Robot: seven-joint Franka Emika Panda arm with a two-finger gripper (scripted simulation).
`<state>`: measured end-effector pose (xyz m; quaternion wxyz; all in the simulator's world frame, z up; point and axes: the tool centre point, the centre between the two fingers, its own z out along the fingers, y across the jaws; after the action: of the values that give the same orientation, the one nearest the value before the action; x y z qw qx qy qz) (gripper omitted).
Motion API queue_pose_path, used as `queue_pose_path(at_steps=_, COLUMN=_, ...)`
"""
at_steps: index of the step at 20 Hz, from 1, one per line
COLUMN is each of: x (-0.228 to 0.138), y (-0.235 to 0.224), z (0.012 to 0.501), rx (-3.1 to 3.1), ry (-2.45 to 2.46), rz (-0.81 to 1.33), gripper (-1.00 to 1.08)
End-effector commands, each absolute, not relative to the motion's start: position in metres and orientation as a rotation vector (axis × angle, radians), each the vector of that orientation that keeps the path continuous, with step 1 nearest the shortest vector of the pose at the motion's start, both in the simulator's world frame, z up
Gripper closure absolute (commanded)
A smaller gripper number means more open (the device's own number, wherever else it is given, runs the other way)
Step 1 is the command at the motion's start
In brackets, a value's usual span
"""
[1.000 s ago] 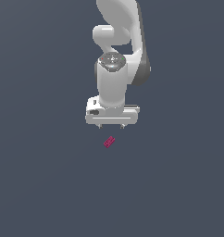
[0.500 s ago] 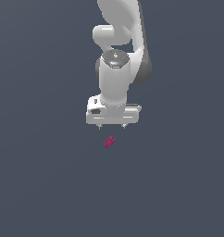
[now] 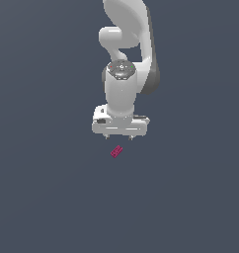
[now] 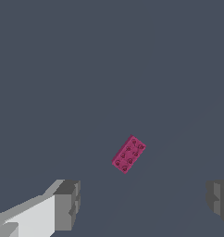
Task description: Pick up the object and move it to a goal position.
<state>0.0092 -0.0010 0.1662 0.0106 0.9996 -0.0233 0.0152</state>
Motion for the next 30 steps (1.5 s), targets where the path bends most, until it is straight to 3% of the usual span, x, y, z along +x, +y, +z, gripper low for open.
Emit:
queue_pose_path(at_steps=1, x=0.009, y=-0.001, z=0.158, rx=3.121, ry=-0.146, rz=0.043, gripper=-0.92)
queue_pose_path(at_steps=18, x=-0.002, y=-0.011, z=0.083, rx=3.019, ry=-0.879, rz=0.007, gripper=-0.92)
queue_pose_path(at_steps=30, x=-0.006, y=-0.015, z=0.062, rx=2.949, ry=-1.084, rz=0.000, gripper=-0.92)
